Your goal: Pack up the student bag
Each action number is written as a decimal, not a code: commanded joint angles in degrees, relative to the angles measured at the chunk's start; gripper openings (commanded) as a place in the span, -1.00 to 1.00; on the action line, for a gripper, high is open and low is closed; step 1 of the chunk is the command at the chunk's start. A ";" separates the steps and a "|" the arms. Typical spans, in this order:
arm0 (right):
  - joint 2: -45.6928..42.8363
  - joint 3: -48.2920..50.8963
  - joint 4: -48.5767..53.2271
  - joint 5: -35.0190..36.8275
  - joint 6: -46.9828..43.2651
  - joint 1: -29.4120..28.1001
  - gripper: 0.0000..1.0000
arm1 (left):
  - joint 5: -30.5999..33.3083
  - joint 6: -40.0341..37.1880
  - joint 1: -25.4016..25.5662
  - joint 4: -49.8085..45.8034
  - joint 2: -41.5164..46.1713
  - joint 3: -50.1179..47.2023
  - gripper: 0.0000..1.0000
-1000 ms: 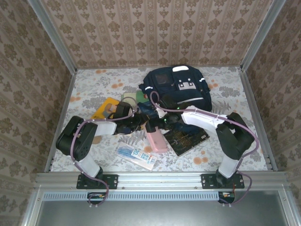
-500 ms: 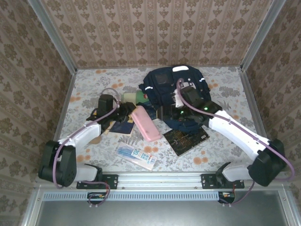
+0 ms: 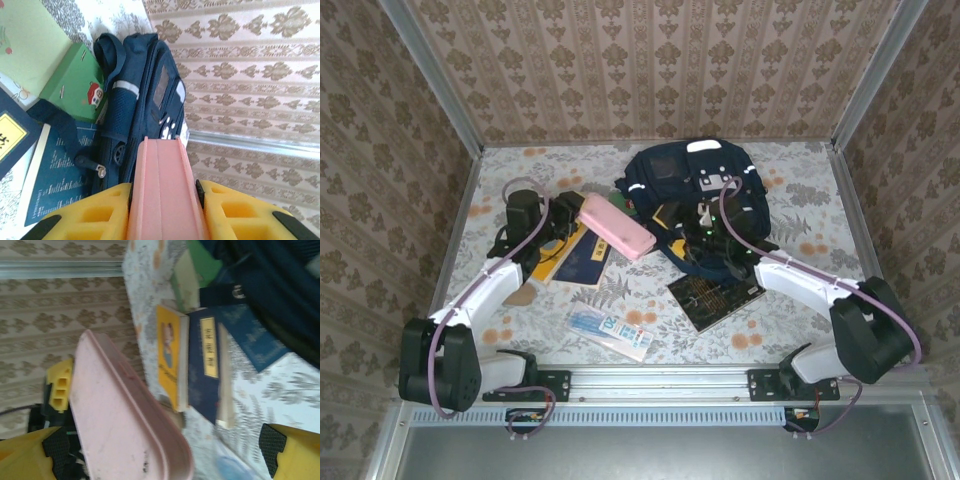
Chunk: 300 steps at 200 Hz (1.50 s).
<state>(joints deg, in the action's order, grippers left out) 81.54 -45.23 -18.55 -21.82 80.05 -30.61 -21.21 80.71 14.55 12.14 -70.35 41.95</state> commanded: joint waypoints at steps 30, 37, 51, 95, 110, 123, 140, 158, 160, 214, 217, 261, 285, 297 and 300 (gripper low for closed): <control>5.46 -1.54 -18.82 1.39 12.88 -4.94 0.99 | 4.51 4.96 0.06 5.32 3.98 -1.48 -0.70; 6.20 -1.93 -19.55 1.26 13.47 -5.40 1.00 | 4.66 5.43 0.00 6.04 4.07 -1.68 -0.70; 7.12 -2.27 -20.28 1.49 14.11 -6.33 0.99 | 4.86 6.10 -0.02 7.25 4.21 -2.05 -0.70; 9.09 -2.41 -26.18 1.60 16.18 -7.35 0.93 | 5.47 5.84 0.19 8.04 4.80 -2.06 -0.70; 8.86 -2.80 -27.83 2.04 16.28 -7.36 0.76 | 5.64 5.39 0.63 7.90 4.90 -2.05 -0.70; 8.49 -3.10 -27.86 2.63 15.78 -7.36 0.56 | 6.04 5.05 1.33 7.92 4.95 -2.22 -0.71; 8.04 -3.12 -27.26 3.61 14.99 -7.19 0.24 | 6.49 4.40 2.30 7.90 4.70 -2.23 -0.70; 7.76 -2.84 -26.98 4.66 14.82 -6.76 0.09 | 6.86 3.34 3.10 7.65 4.68 -2.28 -0.70; 7.76 -2.84 -26.98 4.68 14.86 -6.68 0.07 | 6.92 3.21 3.16 7.57 4.76 -2.31 -0.70; 5.76 -1.87 -25.90 5.86 14.31 -4.80 -0.36 | 7.65 -0.67 3.56 3.10 5.31 -1.58 -0.11; 5.43 -1.61 -25.66 6.02 14.27 -4.59 -0.37 | 7.75 -0.98 3.56 2.68 5.37 -1.46 -0.05; -1.58 1.92 -19.40 5.89 10.68 2.32 -0.42 | 8.46 -13.72 3.68 -8.58 3.69 5.90 0.30; -11.22 3.04 -7.86 5.04 3.84 10.23 -0.42 | 7.80 -27.23 5.65 -18.15 -2.82 17.48 0.32; -16.15 2.31 1.31 5.32 -1.23 14.58 -0.43 | 6.01 -34.89 7.62 -23.24 -8.52 25.27 0.33; -17.35 2.18 2.96 5.45 -2.27 15.71 -0.42 | 5.59 -36.62 8.28 -24.61 -10.22 27.48 0.33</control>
<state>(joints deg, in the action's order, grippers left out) 73.93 -42.30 -28.82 -17.12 88.03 -21.47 -13.37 62.94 19.46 -1.21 -72.62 56.77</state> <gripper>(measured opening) 0.340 0.661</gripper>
